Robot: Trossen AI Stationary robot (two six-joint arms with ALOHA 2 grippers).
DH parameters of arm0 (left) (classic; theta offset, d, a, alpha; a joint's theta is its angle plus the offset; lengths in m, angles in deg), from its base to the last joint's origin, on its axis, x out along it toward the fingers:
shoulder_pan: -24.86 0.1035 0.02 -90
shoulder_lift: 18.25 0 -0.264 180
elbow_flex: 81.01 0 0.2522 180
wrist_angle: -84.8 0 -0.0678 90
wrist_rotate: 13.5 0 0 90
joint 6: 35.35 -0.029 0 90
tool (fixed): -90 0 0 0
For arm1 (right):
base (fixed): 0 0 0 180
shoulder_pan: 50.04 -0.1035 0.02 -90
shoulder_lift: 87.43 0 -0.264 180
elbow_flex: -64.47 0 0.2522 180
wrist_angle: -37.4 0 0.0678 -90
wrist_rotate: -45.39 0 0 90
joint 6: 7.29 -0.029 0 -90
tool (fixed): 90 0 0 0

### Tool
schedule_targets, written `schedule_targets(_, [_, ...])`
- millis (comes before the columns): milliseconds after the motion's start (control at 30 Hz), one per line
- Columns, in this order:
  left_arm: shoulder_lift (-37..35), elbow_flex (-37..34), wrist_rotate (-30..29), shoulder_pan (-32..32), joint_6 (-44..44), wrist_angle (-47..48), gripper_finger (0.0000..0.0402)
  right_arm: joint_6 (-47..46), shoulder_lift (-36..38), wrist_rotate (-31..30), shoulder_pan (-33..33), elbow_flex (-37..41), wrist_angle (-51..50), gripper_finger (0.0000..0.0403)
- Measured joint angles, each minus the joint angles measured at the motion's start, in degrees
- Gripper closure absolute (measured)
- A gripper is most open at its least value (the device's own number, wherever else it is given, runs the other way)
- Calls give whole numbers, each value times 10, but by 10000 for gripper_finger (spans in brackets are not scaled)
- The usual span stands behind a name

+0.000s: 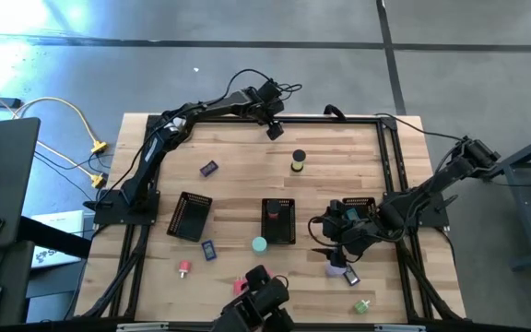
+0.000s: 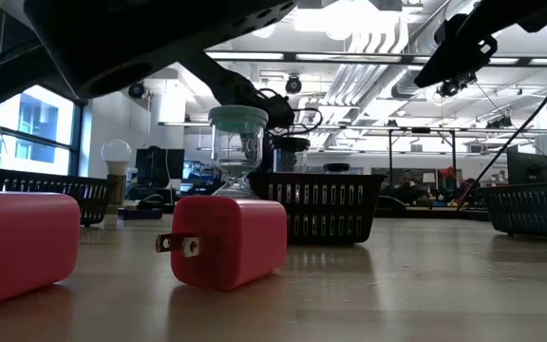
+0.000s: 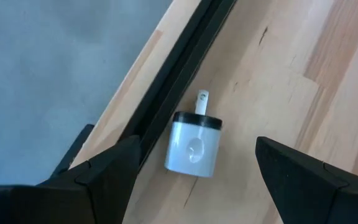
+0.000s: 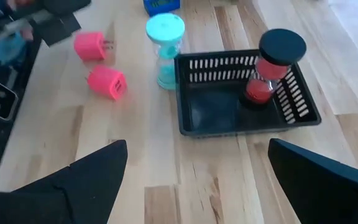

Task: Pick & Place Office items
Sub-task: Put the white charger adapter into the left black bin

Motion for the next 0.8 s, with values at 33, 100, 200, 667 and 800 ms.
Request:
schedule_targets(33, [0,0,1,0,8,-2,91,0,0,0,0,0,0,23])
schedule_targets(100, [2,0,-1,0,17,-7,91,0,0,1,0,0,0,23])
schedule_targets(200, [12,1,-9,-1,20,-7,91,0,0,10,0,0,0,23])
schedule_targets(667, [18,2,9,-3,65,-8,91,0,0,11,0,0,6,23])
schedule_targets(800, [18,2,5,-8,65,3,97,0,0,11,0,0,6,23])
